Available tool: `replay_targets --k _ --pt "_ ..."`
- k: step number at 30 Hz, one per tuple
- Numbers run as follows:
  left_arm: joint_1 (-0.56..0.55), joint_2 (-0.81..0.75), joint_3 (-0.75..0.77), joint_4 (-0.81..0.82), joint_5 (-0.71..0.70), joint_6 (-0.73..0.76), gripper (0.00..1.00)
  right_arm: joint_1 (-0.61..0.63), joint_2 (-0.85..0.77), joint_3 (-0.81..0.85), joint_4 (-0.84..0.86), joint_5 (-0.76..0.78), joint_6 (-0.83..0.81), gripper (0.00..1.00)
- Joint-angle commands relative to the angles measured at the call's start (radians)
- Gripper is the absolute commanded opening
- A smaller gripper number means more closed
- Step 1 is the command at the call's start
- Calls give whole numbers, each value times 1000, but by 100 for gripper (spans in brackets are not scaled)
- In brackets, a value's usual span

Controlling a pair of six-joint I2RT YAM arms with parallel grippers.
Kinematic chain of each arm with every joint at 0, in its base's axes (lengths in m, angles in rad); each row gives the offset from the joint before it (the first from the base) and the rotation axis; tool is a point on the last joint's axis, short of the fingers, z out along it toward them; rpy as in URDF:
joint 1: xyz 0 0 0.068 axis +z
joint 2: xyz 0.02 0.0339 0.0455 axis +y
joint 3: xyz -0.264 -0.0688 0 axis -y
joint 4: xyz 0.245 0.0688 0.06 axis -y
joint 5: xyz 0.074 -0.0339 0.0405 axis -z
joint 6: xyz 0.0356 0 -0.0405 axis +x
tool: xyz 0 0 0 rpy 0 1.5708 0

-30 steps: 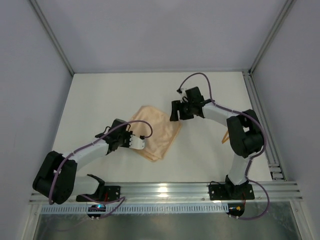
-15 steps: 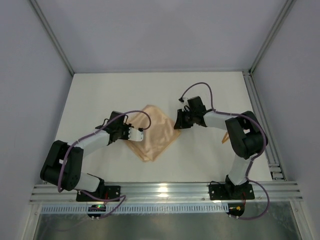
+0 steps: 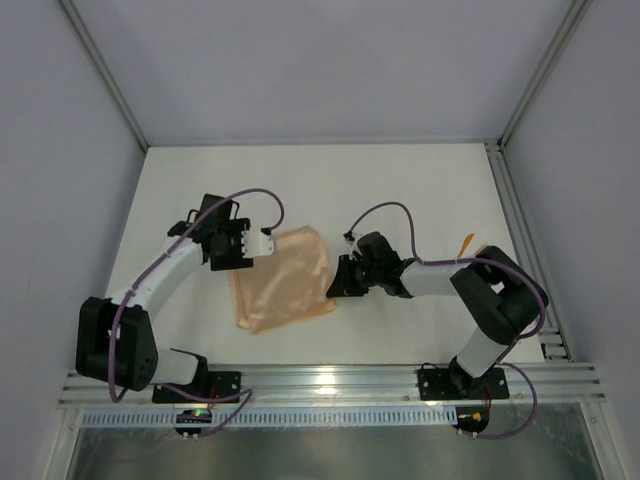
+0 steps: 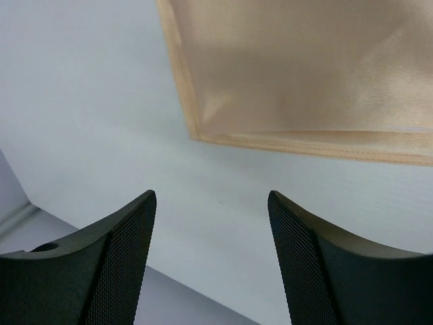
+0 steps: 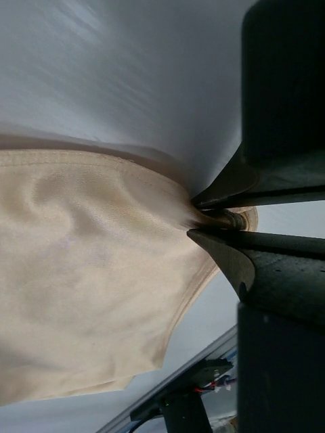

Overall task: Fold the napkin into a case and place the utensils inside
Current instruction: Rotate the lower triangle-folded napkin at the center of the board.

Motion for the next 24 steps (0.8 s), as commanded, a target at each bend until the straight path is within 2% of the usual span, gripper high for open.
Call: replay_targets --k 1,2,4,5,6,9,12,17,24 --pt "10 -64 121 -313 22 -130 69 44 -35 -70 96 31 132 23" --pt "10 -61 144 -361 12 -246 68 49 -42 -74 95 30 135 24" --pt "22 -45 185 -459 -4 -375 63 67 -68 -84 66 31 131 31" --pt "29 -42 196 -473 -1 -505 59 72 -81 -84 52 31 123 35" --pt "36 -38 216 -484 0 -562 57 72 -93 -81 19 31 106 43" --pt "72 -36 242 -449 22 -726 51 55 -150 -18 -131 66 25 47" --pt "85 -13 263 -345 67 -867 48 -17 -141 176 -265 50 -99 50" --pt "92 112 331 -207 121 -1012 49 -112 35 395 -325 48 -210 50" --pt "104 326 337 -21 81 -1090 50 -141 289 626 -310 22 -210 50"
